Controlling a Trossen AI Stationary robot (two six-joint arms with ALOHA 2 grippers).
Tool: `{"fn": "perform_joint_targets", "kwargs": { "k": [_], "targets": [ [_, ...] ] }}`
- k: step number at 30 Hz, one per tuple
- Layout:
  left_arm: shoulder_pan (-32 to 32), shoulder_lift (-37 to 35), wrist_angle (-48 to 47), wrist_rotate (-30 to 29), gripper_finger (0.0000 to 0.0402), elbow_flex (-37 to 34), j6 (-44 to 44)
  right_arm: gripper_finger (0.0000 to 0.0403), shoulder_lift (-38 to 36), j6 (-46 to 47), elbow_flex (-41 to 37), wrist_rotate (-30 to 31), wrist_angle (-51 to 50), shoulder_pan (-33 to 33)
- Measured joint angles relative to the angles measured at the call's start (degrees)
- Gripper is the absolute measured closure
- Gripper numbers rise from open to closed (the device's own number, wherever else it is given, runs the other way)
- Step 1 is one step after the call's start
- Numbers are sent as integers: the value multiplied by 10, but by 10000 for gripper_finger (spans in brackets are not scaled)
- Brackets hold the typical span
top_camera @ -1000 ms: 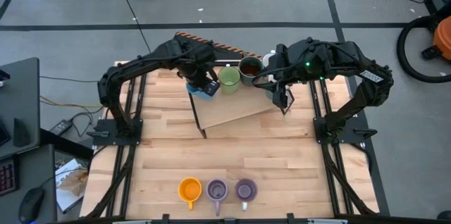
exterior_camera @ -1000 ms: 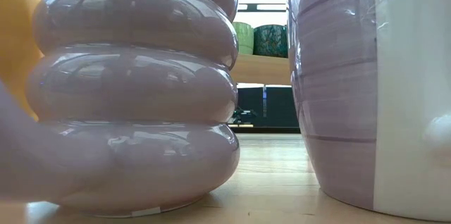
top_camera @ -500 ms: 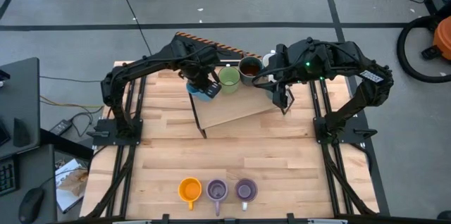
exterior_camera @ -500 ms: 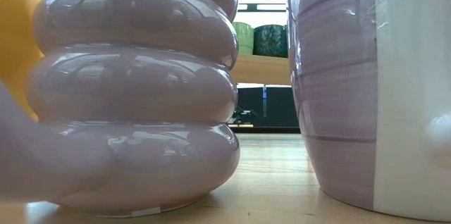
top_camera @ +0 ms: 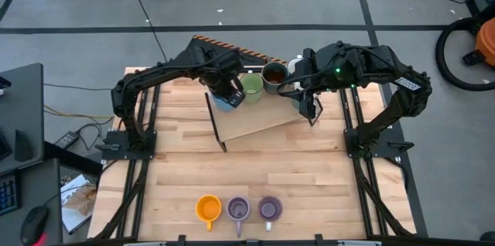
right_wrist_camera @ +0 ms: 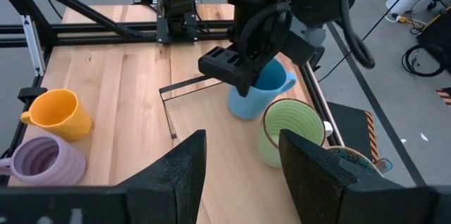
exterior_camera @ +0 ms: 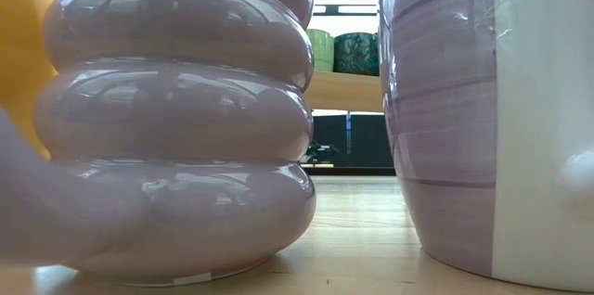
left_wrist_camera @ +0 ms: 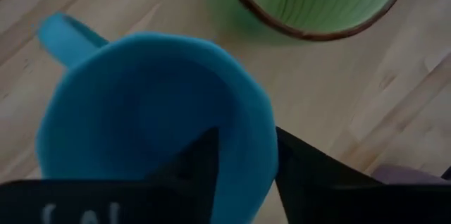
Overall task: Place coffee mugs
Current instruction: Put the blue mug on the shelf, then put the right violet mug on the shelf
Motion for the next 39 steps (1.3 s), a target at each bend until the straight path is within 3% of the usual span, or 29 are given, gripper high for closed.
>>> {"fn": "perform_joint_targets", "kwargs": {
  "k": [6,17,24,28,33,39],
  "targets": [
    [0,0,-2,-2,238,28,3,218,0,0,0,0,0,0],
    [-12,-5,-19,4,237,165,63,218,0,0,0,0,0,0],
    [-125,-6,-28,38,237,221,151,218,0,0,0,23,-18,0],
    [-191,-6,-65,-24,237,216,161,218,0,-1,0,23,-17,0],
    [-270,-5,-64,-101,237,194,151,218,0,-3,0,-21,-22,10],
    [-330,-5,-25,-126,237,144,155,218,0,-11,0,-41,-18,32]
  ]
}}
